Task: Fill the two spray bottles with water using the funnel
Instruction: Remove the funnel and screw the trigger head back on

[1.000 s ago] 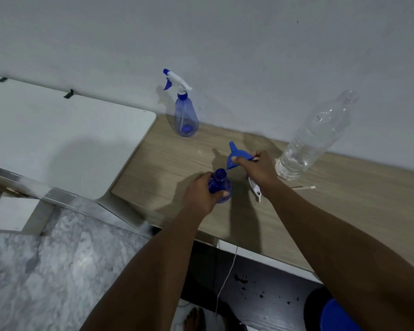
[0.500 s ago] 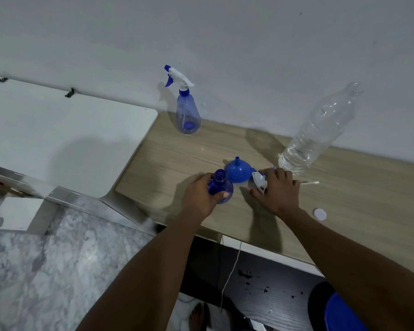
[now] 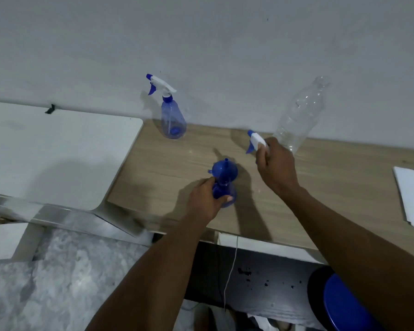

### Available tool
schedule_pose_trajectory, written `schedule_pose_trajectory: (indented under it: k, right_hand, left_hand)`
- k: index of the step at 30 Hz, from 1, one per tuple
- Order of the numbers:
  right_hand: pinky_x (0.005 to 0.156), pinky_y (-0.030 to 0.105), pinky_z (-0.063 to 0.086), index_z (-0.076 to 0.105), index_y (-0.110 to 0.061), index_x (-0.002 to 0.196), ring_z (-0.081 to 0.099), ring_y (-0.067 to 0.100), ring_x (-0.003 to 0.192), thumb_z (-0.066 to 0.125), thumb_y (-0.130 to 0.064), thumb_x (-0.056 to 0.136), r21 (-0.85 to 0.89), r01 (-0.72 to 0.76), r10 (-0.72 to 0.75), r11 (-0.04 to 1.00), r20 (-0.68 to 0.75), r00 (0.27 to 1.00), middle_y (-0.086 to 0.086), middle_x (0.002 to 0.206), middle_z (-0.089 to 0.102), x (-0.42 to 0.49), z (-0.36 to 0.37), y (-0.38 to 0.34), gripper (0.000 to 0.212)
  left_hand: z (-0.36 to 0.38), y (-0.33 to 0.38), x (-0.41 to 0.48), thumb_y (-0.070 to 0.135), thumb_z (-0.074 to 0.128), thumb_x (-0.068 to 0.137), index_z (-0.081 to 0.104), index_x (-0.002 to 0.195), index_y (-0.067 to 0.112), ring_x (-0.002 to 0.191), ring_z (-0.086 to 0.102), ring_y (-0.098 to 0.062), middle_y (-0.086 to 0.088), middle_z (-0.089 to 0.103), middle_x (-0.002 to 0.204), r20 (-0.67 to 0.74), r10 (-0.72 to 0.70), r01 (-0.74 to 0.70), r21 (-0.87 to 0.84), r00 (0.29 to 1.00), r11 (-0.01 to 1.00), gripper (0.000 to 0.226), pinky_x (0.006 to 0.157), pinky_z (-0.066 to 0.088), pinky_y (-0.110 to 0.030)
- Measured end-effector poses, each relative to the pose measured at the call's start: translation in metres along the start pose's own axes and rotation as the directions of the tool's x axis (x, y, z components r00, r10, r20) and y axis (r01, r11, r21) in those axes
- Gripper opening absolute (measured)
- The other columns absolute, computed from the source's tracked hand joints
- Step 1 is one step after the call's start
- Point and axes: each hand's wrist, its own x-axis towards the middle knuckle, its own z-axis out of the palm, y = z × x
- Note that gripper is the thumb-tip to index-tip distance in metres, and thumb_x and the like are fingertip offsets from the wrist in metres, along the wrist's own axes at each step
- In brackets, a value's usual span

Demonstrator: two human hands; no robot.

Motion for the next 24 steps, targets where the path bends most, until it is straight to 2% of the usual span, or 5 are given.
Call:
schedule_pose_trajectory:
  k: [4, 7, 12, 18, 24]
  right_hand:
    - [0.055, 0.026, 0.052, 0.057, -0.006, 0.107, 0.066, -0.006, 0.061, 0.04, -0.03, 0.108, 0.273, 0.076, -0.058, 0.959, -0.072, 0.996, -0.004, 0.073, 0.064, 0.017, -0.033, -0.052, 0.029]
    - [0.057, 0.019, 0.054, 0.057, -0.004, 0.111, 0.068, -0.004, 0.068, 0.039, -0.029, 0.108, 0.366, 0.151, -0.119, 0.918, -0.109, 0.987, 0.005, 0.083, 0.067, 0.017, -0.045, -0.08, 0.031]
    - [0.058, 0.013, 0.045, 0.056, -0.008, 0.111, 0.063, -0.008, 0.066, 0.038, -0.028, 0.108, 0.288, 0.232, -0.216, 0.929, -0.086, 0.973, -0.004, 0.076, 0.064, 0.006, -0.04, -0.091, 0.027]
    - [0.064, 0.039, 0.051, 0.057, -0.01, 0.11, 0.065, 0.018, 0.075, 0.039, -0.039, 0.106, 0.188, 0.214, -0.233, 0.959, 0.086, 0.969, 0.001, 0.086, 0.067, -0.017, -0.009, -0.06, 0.034]
    - [0.067, 0.043, 0.05, 0.054, -0.011, 0.118, 0.062, 0.028, 0.078, 0.047, -0.03, 0.103, 0.119, 0.207, -0.233, 0.971, 0.29, 0.928, 0.007, 0.093, 0.067, -0.039, 0.014, -0.035, 0.025]
  left_hand:
    - [0.006, 0.002, 0.001, 0.044, 0.081, 0.07, 0.062, 0.111, 0.026, 0.097, 0.064, -0.019, 0.003, 0.069, 0.106, 0.004, 0.013, -0.013, 0.012, 1.0, 1.0, 0.048, 0.086, 0.052, -0.042]
    - [0.005, 0.001, 0.003, 0.044, 0.081, 0.07, 0.061, 0.114, 0.027, 0.099, 0.064, -0.02, 0.002, 0.068, 0.109, 0.01, -0.001, 0.0, 0.045, 1.0, 0.999, 0.051, 0.087, 0.052, -0.04]
    - [0.005, 0.004, 0.005, 0.04, 0.081, 0.076, 0.059, 0.121, 0.029, 0.099, 0.061, -0.016, 0.005, 0.065, 0.112, 0.037, -0.051, 0.05, 0.039, 0.998, 0.998, 0.051, 0.088, 0.046, -0.033]
    - [0.004, 0.003, 0.006, 0.04, 0.081, 0.074, 0.06, 0.121, 0.029, 0.103, 0.062, -0.02, 0.002, 0.066, 0.114, 0.046, -0.05, 0.049, 0.03, 0.998, 0.998, 0.053, 0.09, 0.048, -0.036]
    - [0.004, 0.0, 0.004, 0.035, 0.082, 0.074, 0.061, 0.113, 0.025, 0.097, 0.064, -0.019, 0.003, 0.067, 0.108, 0.028, 0.003, -0.004, 0.051, 1.0, 0.999, 0.046, 0.085, 0.051, -0.034]
